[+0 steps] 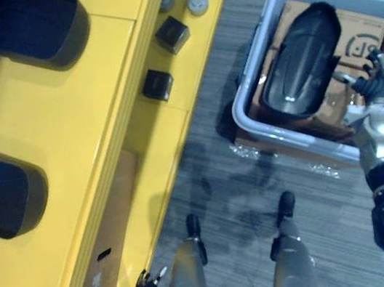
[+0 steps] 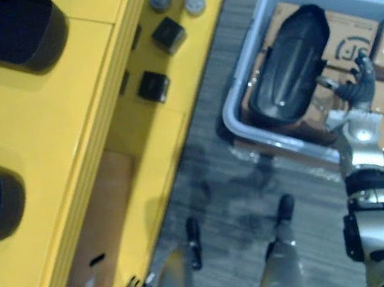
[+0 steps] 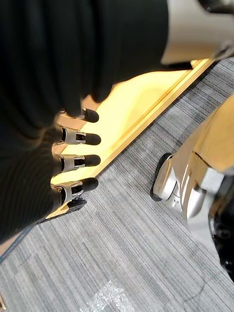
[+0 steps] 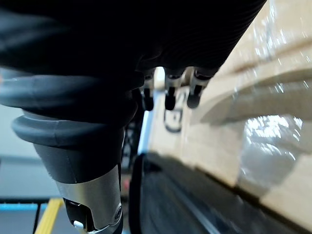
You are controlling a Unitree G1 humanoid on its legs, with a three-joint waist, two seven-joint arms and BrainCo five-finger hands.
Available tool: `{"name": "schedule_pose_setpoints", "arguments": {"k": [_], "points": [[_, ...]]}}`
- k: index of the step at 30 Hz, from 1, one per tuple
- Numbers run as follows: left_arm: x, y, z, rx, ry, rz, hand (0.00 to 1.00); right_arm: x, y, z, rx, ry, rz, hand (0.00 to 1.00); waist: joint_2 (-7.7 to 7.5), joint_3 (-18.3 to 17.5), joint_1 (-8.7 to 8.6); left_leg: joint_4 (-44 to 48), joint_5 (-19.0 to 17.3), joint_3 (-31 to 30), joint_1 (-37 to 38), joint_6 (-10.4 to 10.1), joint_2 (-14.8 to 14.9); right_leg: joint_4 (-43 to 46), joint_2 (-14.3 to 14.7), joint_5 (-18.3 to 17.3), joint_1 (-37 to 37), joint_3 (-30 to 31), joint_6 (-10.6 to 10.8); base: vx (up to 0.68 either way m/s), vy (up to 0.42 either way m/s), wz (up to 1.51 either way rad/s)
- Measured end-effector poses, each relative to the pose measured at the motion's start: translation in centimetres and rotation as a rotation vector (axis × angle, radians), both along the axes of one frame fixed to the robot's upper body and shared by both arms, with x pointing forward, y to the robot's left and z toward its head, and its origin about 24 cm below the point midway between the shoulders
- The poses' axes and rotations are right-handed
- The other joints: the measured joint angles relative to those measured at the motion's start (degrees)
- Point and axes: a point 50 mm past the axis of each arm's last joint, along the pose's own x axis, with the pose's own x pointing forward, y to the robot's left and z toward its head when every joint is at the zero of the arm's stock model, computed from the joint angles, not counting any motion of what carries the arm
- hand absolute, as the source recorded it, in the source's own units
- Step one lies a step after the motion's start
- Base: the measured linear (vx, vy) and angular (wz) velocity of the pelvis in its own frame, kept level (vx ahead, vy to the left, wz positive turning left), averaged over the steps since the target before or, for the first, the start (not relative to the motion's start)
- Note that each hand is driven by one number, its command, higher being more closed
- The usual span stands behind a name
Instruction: Walk over and take plastic housings, then place them on the shelf
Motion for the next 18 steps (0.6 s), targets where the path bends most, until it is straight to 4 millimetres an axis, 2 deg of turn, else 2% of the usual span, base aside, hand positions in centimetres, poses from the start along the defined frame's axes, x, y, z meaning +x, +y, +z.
{"name": "schedule_pose_setpoints", "arguments": {"k": [8,15,18], "points": [[-0.3,-0.1,-0.1,-0.009,0.007,-0.007,0.0,0.5,0.1,0.3,0.016,0.02,0.017,0.0,0.1,0.1,0.11,0.3,0.4,-1.5,-1.4,-0.4,-0.3,0.0,0.3,-0.4,-1.4,-0.1,-0.5,-0.02,-0.015,-0.01],[-0.2,-0.4,-0.1,-0.016,0.006,-0.036,0.0,1.2,0.0,0.9,0.023,0.041,-0.07,0.0,0.29,0.1,0.33,0.6,0.4,-1.5,-1.6,-0.4,-0.2,0.4,0.5,-0.3,-1.5,-0.2,-0.4,0.0,-0.001,0.01],[-0.2,-0.5,-0.2,-0.024,0.005,-0.038,0.0,1.0,-0.6,1.2,0.007,0.042,-0.129,0.0,1.46,0.7,0.51,0.6,0.3,-1.8,-1.6,-0.3,-0.2,1.1,0.5,-0.7,-1.5,-0.4,-0.8,-0.01,0.002,0.02]]}}
